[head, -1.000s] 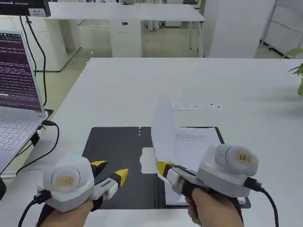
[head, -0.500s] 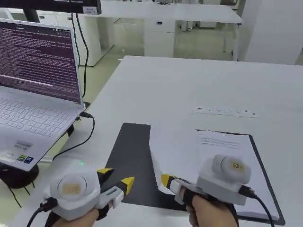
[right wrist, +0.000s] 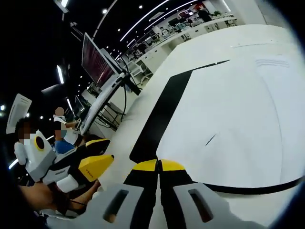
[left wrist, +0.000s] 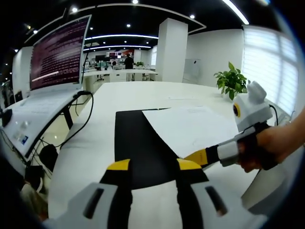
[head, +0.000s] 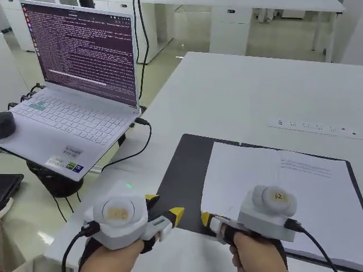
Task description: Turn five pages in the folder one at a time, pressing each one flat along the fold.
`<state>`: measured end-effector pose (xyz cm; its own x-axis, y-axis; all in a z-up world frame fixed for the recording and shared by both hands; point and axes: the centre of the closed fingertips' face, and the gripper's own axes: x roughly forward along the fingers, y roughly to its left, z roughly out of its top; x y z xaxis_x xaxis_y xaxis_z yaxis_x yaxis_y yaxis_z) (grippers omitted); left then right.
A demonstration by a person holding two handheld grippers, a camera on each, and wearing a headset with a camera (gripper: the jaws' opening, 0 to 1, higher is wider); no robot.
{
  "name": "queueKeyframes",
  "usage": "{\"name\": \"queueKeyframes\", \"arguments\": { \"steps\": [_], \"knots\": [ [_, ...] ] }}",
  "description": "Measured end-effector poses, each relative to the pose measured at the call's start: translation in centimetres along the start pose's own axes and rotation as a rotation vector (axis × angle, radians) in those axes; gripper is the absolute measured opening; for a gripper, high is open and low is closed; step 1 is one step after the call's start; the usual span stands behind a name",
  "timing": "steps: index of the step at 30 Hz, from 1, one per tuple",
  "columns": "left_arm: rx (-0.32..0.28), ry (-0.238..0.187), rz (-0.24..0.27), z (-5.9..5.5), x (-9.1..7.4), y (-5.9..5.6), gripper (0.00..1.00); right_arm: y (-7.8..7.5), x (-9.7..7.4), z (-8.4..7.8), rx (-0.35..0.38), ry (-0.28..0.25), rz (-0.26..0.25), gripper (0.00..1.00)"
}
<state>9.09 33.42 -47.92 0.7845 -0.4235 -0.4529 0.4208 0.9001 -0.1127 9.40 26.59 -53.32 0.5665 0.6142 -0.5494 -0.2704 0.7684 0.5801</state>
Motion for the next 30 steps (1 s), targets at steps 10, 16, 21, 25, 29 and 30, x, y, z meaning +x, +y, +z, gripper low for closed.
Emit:
{"name": "queueKeyframes", "arguments": {
  "steps": [10, 16, 21, 25, 29, 30],
  "knots": [
    [0.000, 0.029, -0.001, -0.9, 0.1, -0.1, 0.34, -1.3, 1.8, -1.3, -0.004, 0.039, -0.025, 0.00],
    [0.010, 0.038, -0.006, -1.0, 0.4, -0.3, 0.34, -1.2, 1.8, -2.3, 0.001, 0.062, -0.004, 0.00],
    [0.014, 0.040, -0.010, -0.9, 0.7, -0.6, 0.34, -0.7, 1.1, -2.1, -0.003, 0.040, 0.012, 0.00],
    [0.022, 0.044, -0.022, -0.7, 1.4, -1.2, 0.34, -0.8, 0.0, -1.7, 0.015, 0.008, 0.019, 0.00],
    [0.033, 0.051, -0.042, -0.4, 2.7, -2.2, 0.34, -1.2, -1.9, -0.8, 0.033, -0.034, 0.019, 0.00],
    [0.039, 0.057, -0.046, -0.4, 3.0, -2.5, 0.34, -1.4, -2.2, -0.5, 0.036, -0.044, 0.018, 0.00]
  ]
}}
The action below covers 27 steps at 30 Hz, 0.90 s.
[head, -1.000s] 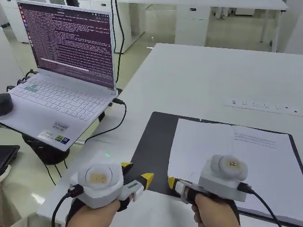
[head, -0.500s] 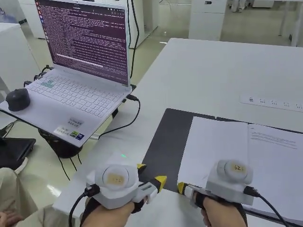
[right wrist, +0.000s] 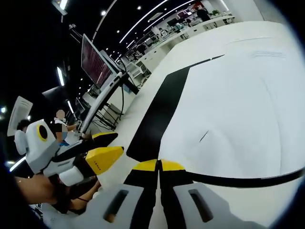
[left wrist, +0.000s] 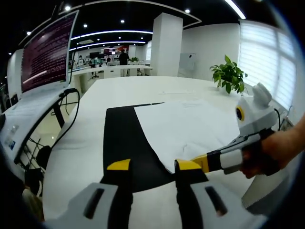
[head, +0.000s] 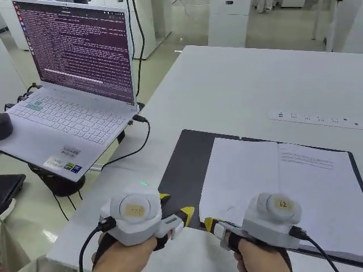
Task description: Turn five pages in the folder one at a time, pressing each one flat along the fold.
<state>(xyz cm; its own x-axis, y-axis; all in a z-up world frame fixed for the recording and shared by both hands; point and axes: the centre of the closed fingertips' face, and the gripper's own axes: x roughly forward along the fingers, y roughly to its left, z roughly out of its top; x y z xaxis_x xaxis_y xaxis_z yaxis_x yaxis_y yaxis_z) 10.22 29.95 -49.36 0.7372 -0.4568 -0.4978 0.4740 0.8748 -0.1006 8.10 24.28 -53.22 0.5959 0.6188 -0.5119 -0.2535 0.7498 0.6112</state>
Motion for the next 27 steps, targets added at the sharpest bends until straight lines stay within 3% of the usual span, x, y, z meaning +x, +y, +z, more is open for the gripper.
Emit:
{"name": "queueKeyframes", "arguments": {
  "steps": [5, 11, 20, 26, 27],
  "knots": [
    [0.039, 0.024, -0.046, -0.1, 2.3, -2.1, 0.33, -2.4, -2.5, 1.9, 0.022, -0.072, -0.047, 0.00],
    [0.063, 0.079, -0.076, -1.2, 5.2, -4.3, 0.32, -6.0, -5.3, 4.0, 0.049, -0.146, -0.107, 0.00],
    [0.072, 0.153, -0.042, -3.8, 6.6, -4.8, 0.30, -10.1, -7.6, 5.5, 0.053, -0.198, -0.180, 0.00],
    [0.082, 0.140, -0.012, -4.0, 6.5, -4.5, 0.28, -11.4, -7.5, 6.9, 0.012, -0.229, -0.190, 0.00],
    [0.132, 0.130, -0.008, -4.0, 6.5, -4.4, 0.27, -11.5, -7.4, 7.1, 0.002, -0.230, -0.189, 0.00]
  ]
}}
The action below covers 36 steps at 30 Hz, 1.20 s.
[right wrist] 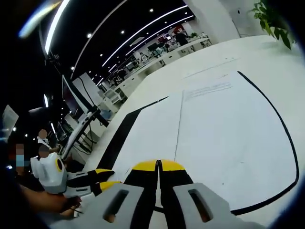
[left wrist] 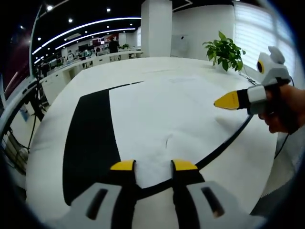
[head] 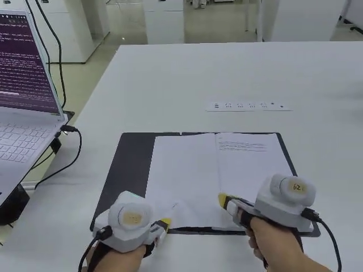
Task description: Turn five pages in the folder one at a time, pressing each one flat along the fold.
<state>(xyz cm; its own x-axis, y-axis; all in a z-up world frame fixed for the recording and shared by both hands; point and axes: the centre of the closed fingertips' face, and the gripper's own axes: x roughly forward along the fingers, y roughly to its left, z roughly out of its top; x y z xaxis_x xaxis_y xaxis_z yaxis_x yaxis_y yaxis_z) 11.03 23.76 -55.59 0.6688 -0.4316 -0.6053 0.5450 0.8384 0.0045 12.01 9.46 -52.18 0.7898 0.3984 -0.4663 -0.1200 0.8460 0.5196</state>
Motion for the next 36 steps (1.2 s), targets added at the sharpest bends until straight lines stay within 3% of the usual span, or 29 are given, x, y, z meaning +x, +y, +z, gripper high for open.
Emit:
{"name": "queueKeyframes", "arguments": {
  "steps": [5, 11, 18, 25, 36],
  "knots": [
    [-0.041, -0.054, -0.011, -0.2, -0.1, 0.1, 0.27, -0.3, 1.3, 1.1, -0.054, -0.021, 0.002, 0.00],
    [-0.039, -0.064, -0.001, -0.1, 0.0, 0.1, 0.27, -1.0, 3.4, 2.5, -0.150, -0.036, -0.010, 0.00],
    [-0.056, -0.093, 0.011, -0.1, 0.0, 0.1, 0.27, -2.1, 5.8, 4.2, -0.194, -0.049, -0.033, 0.00],
    [-0.057, -0.105, 0.011, 0.0, 0.0, 0.1, 0.27, -2.8, 8.1, 4.9, -0.250, -0.037, -0.044, 0.00],
    [-0.061, -0.122, 0.012, -0.1, 0.1, 0.2, 0.27, -3.7, 10.7, 6.7, -0.234, -0.065, -0.064, 0.00]
  ]
}}
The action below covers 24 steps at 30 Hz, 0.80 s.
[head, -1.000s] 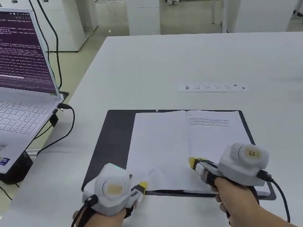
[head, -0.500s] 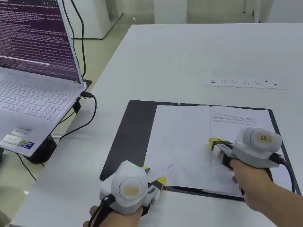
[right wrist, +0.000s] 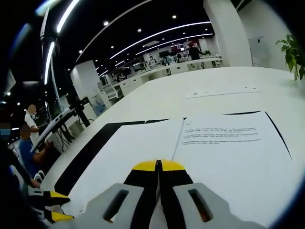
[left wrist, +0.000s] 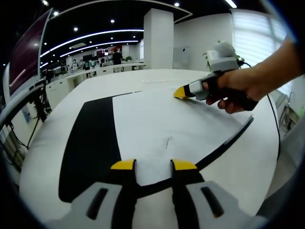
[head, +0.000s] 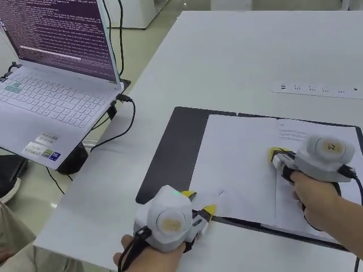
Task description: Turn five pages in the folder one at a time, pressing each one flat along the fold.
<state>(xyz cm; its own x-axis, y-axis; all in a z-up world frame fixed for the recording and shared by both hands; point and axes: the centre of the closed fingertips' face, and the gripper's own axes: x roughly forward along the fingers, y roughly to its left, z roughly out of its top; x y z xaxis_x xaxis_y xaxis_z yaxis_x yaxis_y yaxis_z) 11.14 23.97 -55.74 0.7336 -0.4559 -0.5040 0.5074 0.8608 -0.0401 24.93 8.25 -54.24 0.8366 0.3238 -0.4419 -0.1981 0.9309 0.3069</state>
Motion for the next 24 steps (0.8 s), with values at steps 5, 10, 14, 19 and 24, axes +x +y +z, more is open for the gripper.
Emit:
{"name": "queueKeyframes", "arguments": {
  "steps": [5, 10, 14, 19, 24],
  "knots": [
    [-0.004, -0.003, 0.001, -0.1, 0.1, 0.1, 0.27, 0.2, 0.7, 0.7, 0.012, -0.008, 0.000, 0.00],
    [-0.003, 0.000, 0.001, -0.1, 0.1, 0.1, 0.27, -0.4, 1.5, 1.4, 0.042, -0.017, -0.018, 0.00],
    [-0.001, -0.004, 0.000, 0.0, 0.1, 0.0, 0.27, -0.8, 2.3, 1.9, 0.043, -0.024, -0.026, 0.00],
    [-0.004, -0.007, 0.001, 0.0, 0.1, 0.0, 0.27, -1.2, 3.4, 3.0, 0.048, -0.027, -0.035, 0.00],
    [-0.005, -0.011, 0.001, 0.0, 0.0, 0.0, 0.27, -2.5, 5.1, 3.7, 0.063, -0.023, -0.047, 0.00]
  ]
}}
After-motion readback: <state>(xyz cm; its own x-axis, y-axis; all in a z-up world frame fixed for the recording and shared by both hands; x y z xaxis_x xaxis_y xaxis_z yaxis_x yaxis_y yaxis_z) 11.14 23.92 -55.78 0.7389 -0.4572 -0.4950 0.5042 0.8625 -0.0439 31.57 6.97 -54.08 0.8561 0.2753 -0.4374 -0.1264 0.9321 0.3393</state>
